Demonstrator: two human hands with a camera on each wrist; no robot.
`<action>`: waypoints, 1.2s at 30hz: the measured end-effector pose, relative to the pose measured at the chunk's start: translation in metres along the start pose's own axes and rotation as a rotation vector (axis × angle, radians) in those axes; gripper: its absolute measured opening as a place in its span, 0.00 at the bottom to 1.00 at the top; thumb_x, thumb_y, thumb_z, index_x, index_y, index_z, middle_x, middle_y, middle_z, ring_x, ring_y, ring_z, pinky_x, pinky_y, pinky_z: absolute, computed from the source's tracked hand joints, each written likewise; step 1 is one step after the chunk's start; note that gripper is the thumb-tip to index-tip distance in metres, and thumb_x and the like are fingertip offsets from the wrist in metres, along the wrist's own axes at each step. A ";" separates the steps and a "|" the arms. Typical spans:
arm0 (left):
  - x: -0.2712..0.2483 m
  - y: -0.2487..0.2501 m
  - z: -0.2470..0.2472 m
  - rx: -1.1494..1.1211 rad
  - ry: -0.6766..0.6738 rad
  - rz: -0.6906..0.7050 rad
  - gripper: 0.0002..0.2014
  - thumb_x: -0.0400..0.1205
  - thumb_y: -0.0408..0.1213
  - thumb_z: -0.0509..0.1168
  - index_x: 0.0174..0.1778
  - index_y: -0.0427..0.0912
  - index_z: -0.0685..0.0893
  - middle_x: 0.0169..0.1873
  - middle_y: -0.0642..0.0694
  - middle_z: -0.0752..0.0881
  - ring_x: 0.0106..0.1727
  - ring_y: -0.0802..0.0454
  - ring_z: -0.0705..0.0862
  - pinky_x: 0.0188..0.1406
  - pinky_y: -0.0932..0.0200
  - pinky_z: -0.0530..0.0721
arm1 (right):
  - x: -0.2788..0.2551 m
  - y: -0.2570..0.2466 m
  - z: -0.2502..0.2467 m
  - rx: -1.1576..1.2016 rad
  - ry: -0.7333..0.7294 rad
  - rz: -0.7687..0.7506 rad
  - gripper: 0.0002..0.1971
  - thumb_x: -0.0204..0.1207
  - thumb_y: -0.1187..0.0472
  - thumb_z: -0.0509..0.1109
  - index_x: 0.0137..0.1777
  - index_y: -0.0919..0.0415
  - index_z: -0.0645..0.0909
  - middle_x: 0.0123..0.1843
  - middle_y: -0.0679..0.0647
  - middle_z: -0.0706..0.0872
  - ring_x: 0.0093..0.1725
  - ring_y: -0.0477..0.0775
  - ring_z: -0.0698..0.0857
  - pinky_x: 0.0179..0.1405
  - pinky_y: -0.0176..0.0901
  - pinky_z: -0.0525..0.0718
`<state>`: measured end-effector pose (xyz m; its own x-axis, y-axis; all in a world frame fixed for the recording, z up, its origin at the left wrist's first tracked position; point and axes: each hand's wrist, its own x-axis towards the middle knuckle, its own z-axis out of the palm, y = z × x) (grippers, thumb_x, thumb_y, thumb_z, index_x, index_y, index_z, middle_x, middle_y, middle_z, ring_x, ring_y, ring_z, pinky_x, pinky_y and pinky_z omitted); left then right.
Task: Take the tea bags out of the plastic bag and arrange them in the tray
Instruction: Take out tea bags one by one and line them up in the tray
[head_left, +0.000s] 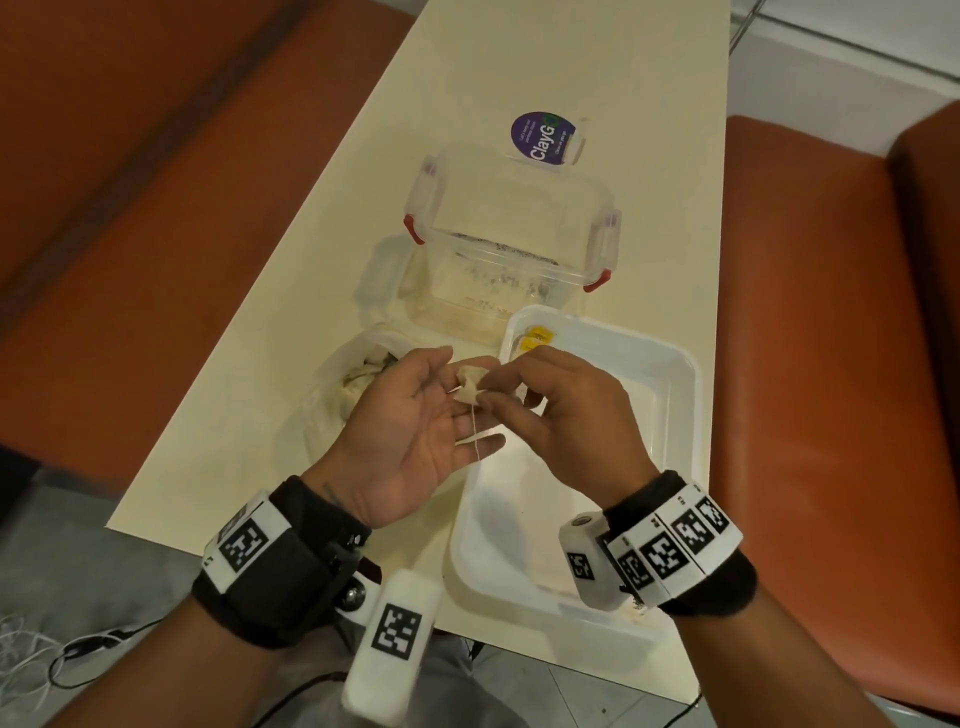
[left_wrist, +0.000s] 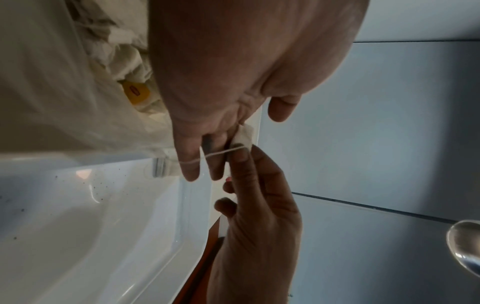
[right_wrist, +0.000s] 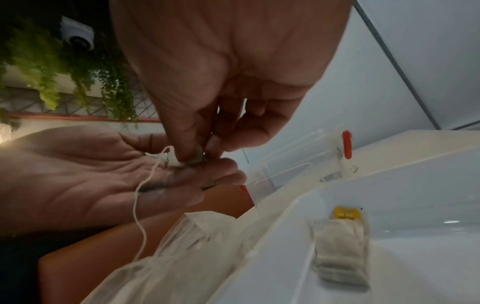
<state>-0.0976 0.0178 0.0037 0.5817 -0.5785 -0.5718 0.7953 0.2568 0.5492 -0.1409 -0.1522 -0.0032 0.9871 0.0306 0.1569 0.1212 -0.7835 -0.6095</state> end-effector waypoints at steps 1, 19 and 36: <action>0.001 0.000 -0.001 0.008 -0.001 -0.009 0.27 0.86 0.51 0.52 0.74 0.37 0.80 0.61 0.38 0.87 0.61 0.45 0.86 0.75 0.39 0.74 | 0.000 0.000 -0.002 0.083 0.018 0.029 0.04 0.78 0.49 0.74 0.47 0.46 0.88 0.44 0.38 0.87 0.39 0.43 0.81 0.36 0.43 0.83; 0.007 -0.012 0.012 0.458 0.157 0.255 0.08 0.78 0.39 0.75 0.49 0.44 0.84 0.39 0.50 0.92 0.40 0.56 0.90 0.34 0.62 0.85 | 0.006 0.003 -0.024 0.775 -0.105 0.486 0.03 0.77 0.60 0.76 0.46 0.59 0.87 0.40 0.51 0.89 0.41 0.46 0.87 0.41 0.44 0.84; -0.028 -0.004 -0.031 0.571 0.325 0.269 0.05 0.80 0.40 0.71 0.50 0.45 0.87 0.42 0.44 0.91 0.37 0.53 0.86 0.36 0.58 0.83 | 0.029 0.068 0.010 0.470 -0.254 0.702 0.04 0.77 0.61 0.77 0.48 0.60 0.86 0.40 0.53 0.90 0.38 0.49 0.89 0.35 0.37 0.86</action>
<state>-0.1117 0.0572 -0.0015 0.8375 -0.2691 -0.4756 0.4548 -0.1391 0.8796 -0.1033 -0.1985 -0.0476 0.8364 -0.1813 -0.5173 -0.5470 -0.3388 -0.7655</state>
